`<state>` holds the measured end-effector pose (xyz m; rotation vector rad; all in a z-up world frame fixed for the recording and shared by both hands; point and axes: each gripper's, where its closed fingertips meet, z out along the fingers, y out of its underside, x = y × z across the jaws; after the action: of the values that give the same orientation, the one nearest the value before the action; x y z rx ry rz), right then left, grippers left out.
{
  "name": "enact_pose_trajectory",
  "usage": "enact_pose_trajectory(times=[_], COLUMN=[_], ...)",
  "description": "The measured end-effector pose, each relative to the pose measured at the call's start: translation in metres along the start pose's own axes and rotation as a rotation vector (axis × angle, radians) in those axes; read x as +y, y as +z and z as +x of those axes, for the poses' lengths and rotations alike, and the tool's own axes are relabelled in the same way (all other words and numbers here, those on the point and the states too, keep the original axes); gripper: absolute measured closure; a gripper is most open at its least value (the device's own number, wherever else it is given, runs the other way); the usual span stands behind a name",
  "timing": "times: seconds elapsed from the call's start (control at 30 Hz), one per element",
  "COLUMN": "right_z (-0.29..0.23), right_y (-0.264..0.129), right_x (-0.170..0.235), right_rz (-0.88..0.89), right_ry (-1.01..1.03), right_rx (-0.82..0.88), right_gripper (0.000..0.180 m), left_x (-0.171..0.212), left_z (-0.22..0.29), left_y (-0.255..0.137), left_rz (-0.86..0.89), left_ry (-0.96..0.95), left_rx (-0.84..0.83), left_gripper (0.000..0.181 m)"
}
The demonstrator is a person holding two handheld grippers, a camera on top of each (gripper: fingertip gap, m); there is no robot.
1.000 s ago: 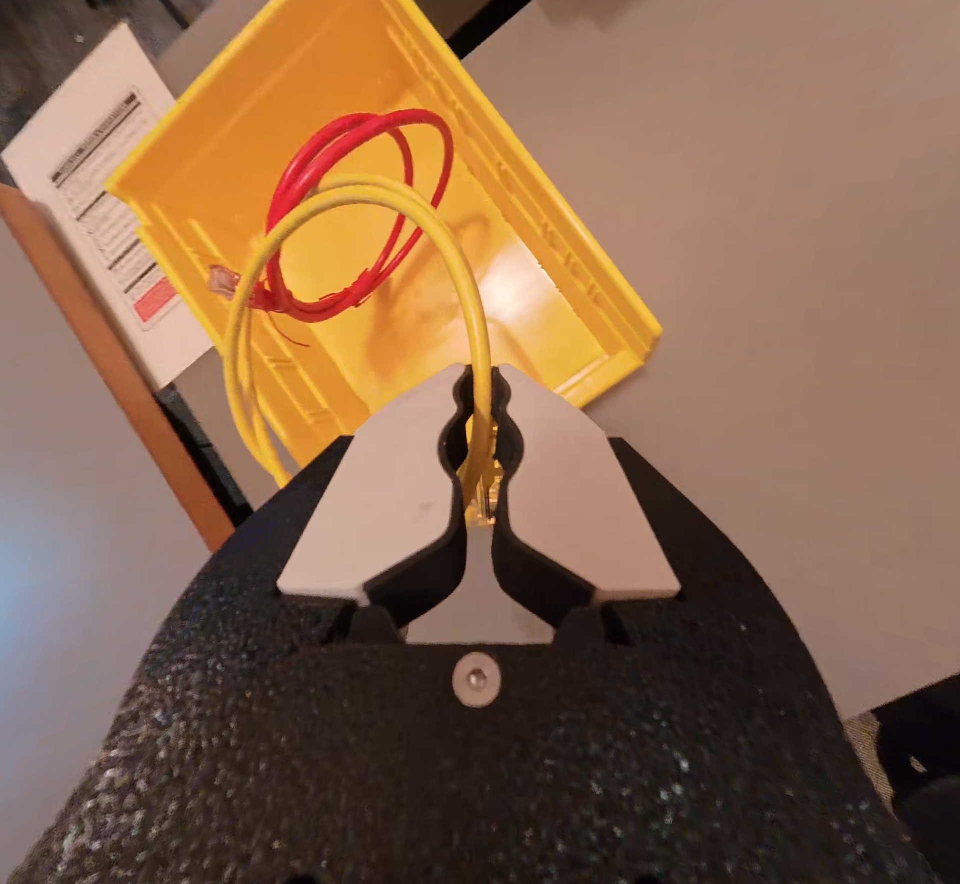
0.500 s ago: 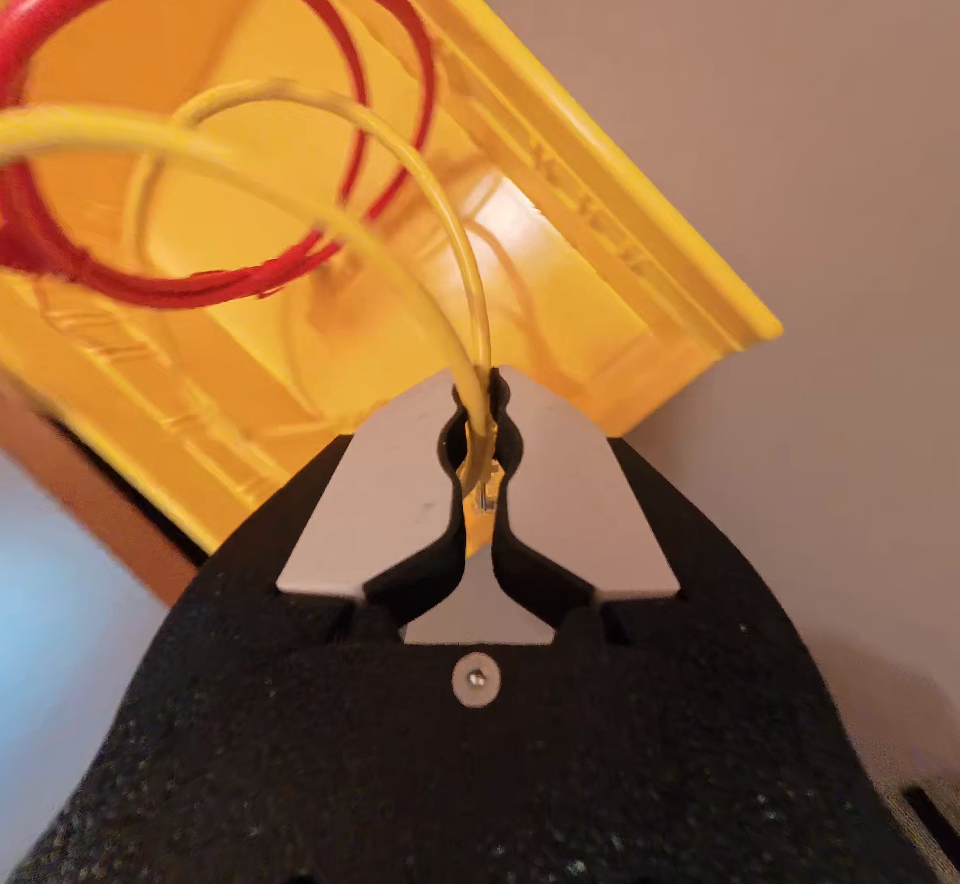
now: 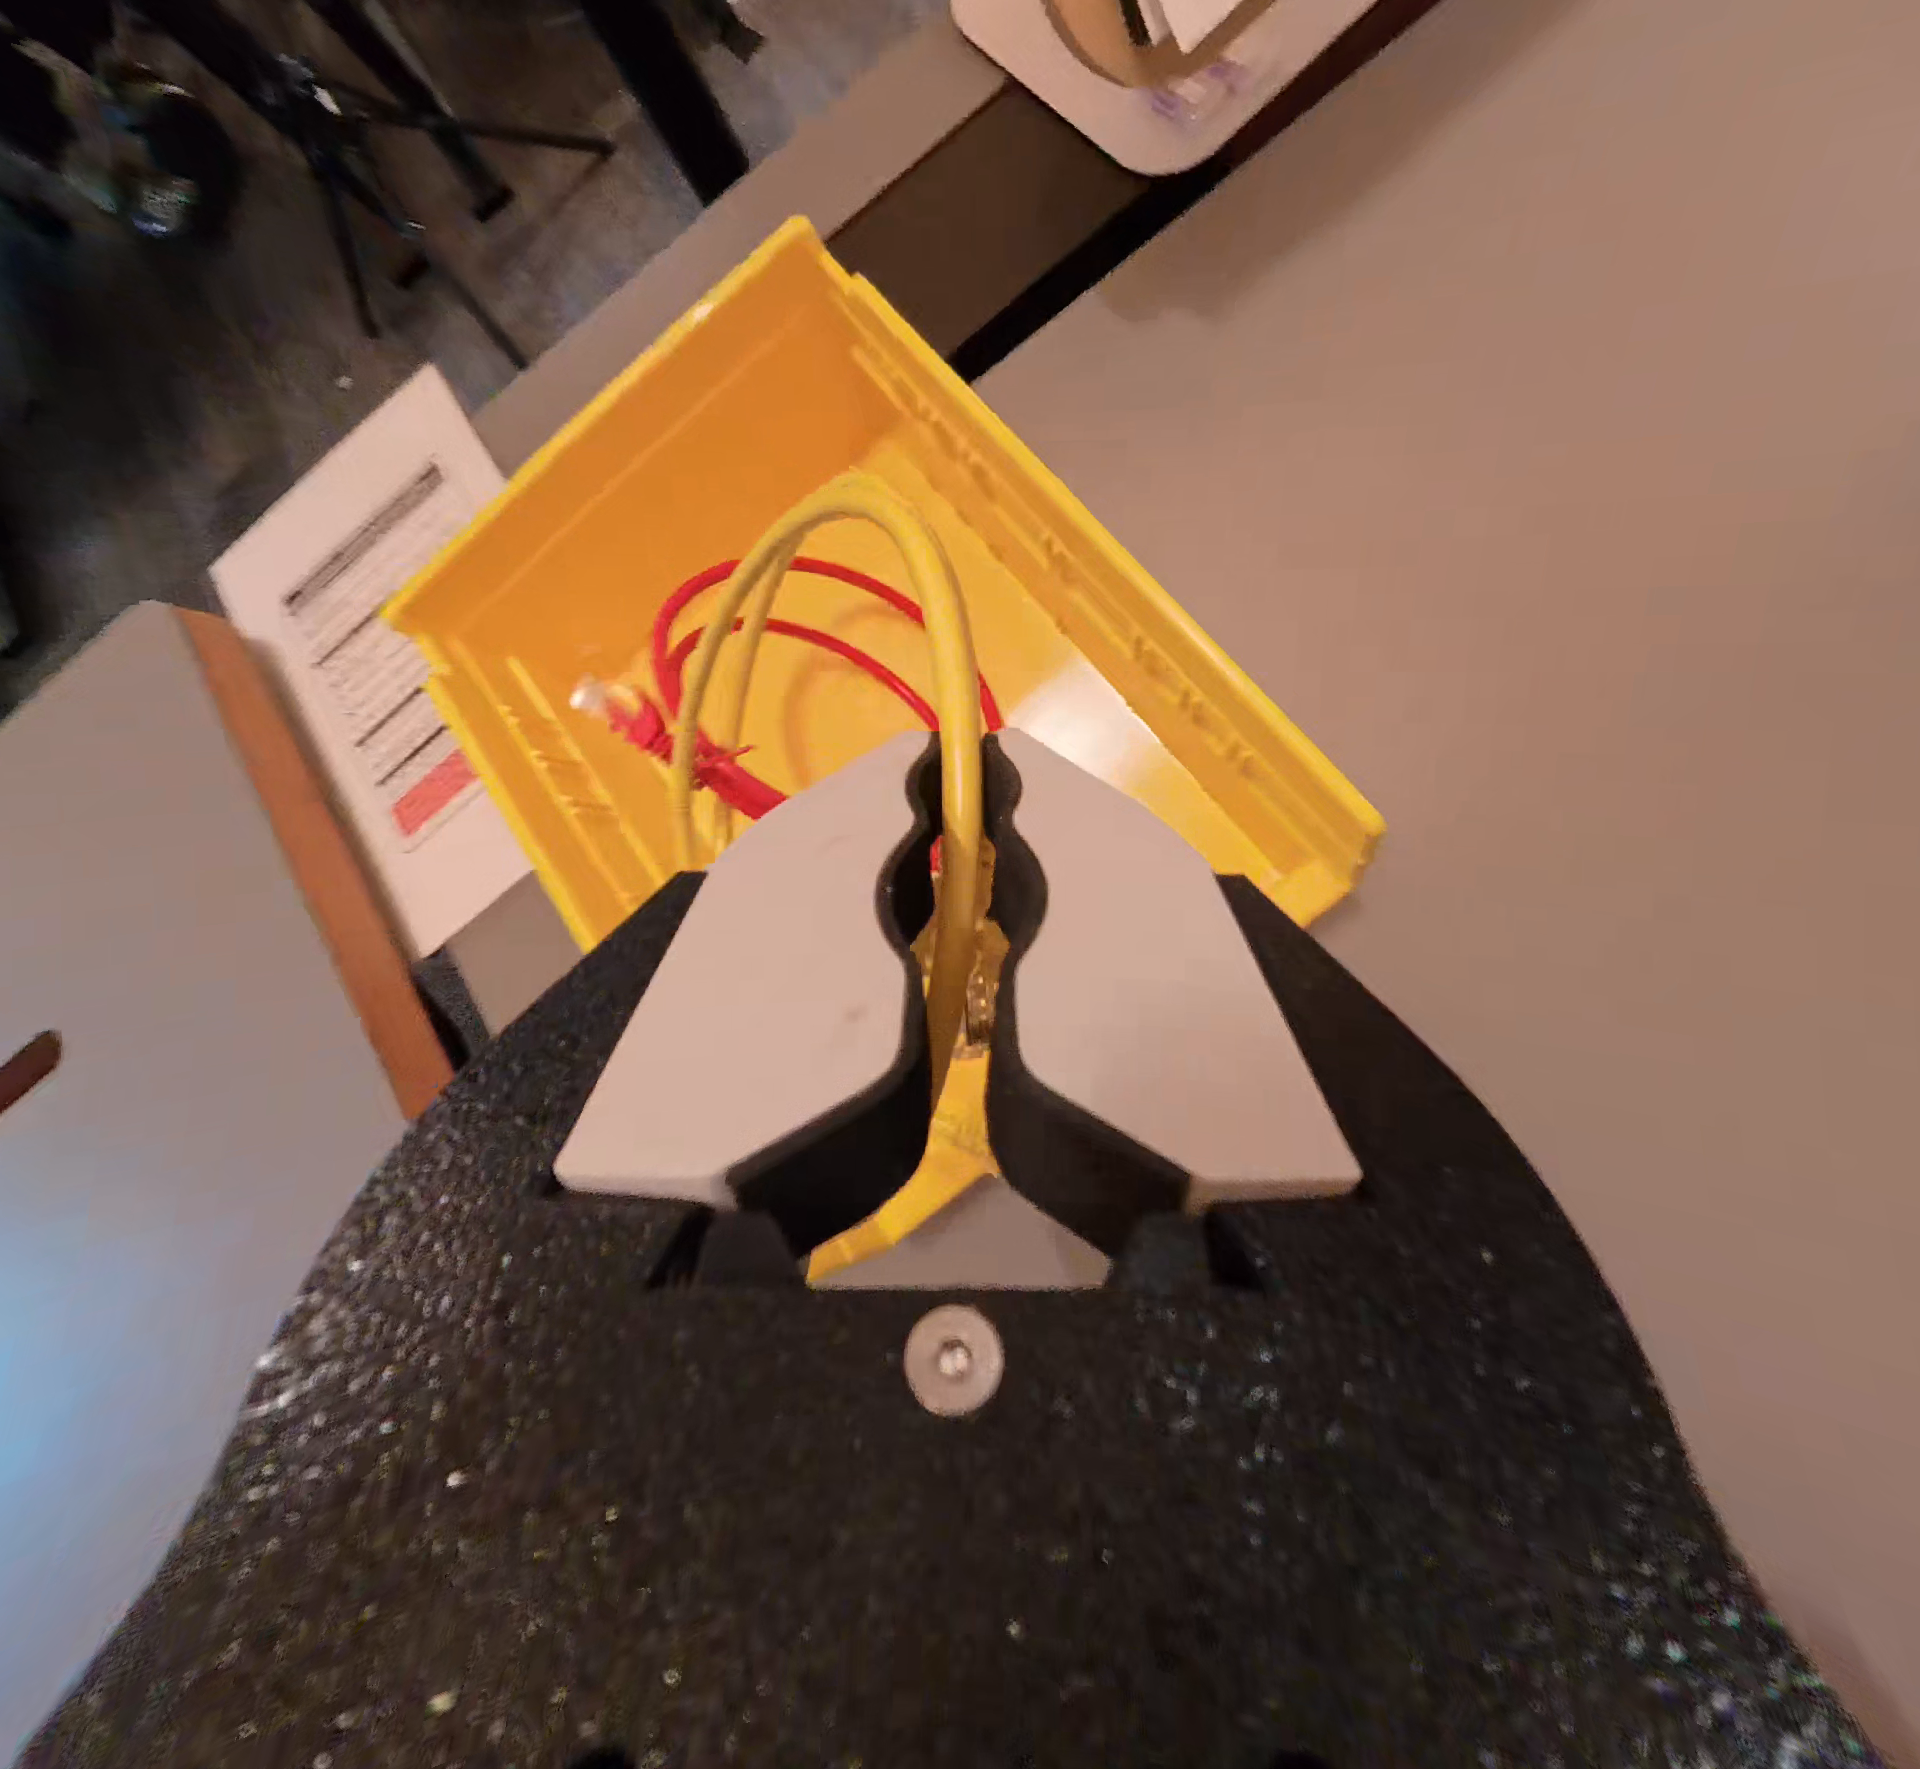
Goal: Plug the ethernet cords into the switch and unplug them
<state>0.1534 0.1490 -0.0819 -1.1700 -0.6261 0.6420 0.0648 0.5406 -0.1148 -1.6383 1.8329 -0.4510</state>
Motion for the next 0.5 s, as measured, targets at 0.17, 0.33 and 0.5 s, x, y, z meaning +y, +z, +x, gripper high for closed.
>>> enact_pose_trajectory(times=[0.17,0.33,0.5], right_z=[-0.003,-0.003,-0.001], right_y=[0.003,0.001,0.001], right_x=[0.0,-0.002,0.001], right_rz=[-0.009,-0.002,-0.006], right_ry=[-0.006,-0.007,-0.001], right_rx=[-0.009,-0.008,-0.007], right_gripper=[0.116,0.116,0.116], left_x=[0.038,0.06,0.066], left_z=[0.007,0.064,0.081], left_y=[0.019,0.021,0.014], left_rz=[-0.103,-0.132,-0.152], left_ry=[0.104,0.206,0.222], left_rx=[0.002,0.307,0.41], left_gripper=[0.175,0.175,0.165])
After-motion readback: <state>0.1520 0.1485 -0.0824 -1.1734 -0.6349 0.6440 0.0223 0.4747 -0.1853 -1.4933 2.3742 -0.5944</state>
